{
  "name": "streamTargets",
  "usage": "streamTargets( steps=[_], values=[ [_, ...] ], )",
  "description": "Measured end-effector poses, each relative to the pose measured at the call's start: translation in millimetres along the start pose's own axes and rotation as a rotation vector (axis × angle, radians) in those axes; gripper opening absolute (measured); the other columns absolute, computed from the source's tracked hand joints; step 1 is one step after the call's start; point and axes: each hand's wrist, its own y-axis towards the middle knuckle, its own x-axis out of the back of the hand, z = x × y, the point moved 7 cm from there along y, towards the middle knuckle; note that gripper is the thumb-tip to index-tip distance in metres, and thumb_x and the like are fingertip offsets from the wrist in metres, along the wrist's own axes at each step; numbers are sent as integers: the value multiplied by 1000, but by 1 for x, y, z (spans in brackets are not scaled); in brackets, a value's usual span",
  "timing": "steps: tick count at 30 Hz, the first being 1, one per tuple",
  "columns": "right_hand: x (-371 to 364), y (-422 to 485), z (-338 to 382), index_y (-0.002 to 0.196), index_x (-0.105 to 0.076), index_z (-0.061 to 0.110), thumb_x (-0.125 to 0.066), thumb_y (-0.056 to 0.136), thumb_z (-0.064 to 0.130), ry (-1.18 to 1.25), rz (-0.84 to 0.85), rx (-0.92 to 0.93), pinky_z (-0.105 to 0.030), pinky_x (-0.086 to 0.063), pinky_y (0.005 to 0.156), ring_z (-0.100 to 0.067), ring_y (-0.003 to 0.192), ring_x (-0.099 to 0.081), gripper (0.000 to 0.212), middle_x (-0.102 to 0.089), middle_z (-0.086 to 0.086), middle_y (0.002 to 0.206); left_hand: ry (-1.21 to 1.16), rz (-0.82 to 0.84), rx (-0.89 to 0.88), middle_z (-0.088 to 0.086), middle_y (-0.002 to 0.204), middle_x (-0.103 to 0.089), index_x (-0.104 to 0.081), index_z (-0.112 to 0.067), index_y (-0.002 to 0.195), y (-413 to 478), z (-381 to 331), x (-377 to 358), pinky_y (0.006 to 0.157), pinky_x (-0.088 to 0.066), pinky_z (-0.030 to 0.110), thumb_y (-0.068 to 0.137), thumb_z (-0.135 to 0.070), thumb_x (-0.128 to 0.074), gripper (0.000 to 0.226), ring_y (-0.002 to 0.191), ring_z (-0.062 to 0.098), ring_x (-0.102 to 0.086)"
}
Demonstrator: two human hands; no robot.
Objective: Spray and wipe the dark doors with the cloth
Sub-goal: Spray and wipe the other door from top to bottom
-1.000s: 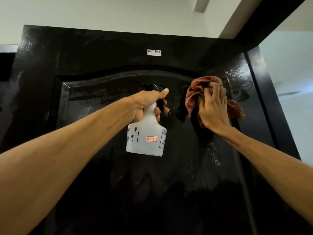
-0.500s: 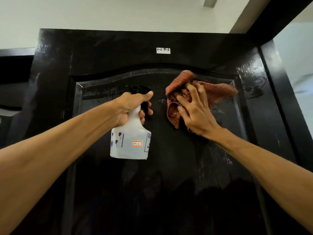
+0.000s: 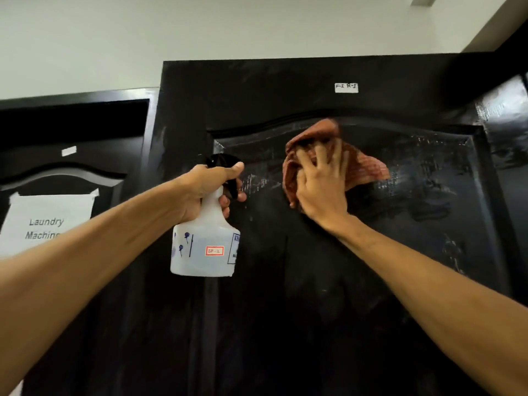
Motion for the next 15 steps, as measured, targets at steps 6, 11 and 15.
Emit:
streamTargets(
  steps=[6, 11, 15],
  values=[
    [-23, 7, 60, 149, -47, 23, -41, 100, 26, -71, 80, 292, -57, -8, 125, -41, 154, -13, 50, -33, -11, 161, -13, -32, -13, 10, 79, -70, -64, -13, 92, -18, 11, 49, 49, -48, 27, 98, -46, -64, 34, 43, 10, -45],
    [-51, -19, 122, 148, -48, 21, -37, 95, 27, -83, 127, 398, -65, -12, 122, -46, 152, -14, 54, -35, -13, 159, -19, -8, 19, 12, 87, -69, -63, -12, 98, -29, 26, 85, 48, -48, 27, 97, -48, -65, 36, 44, 11, -44],
    [-59, -4, 127, 154, -38, 24, -38, 102, 28, -69, 258, 472, -63, -30, 117, -38, 154, -13, 53, -24, -6, 166, -12, -25, 17, 11, 85, -72, -66, -10, 99, -33, 33, 95, 49, -50, 28, 96, -48, -66, 39, 45, 12, -45]
  ],
)
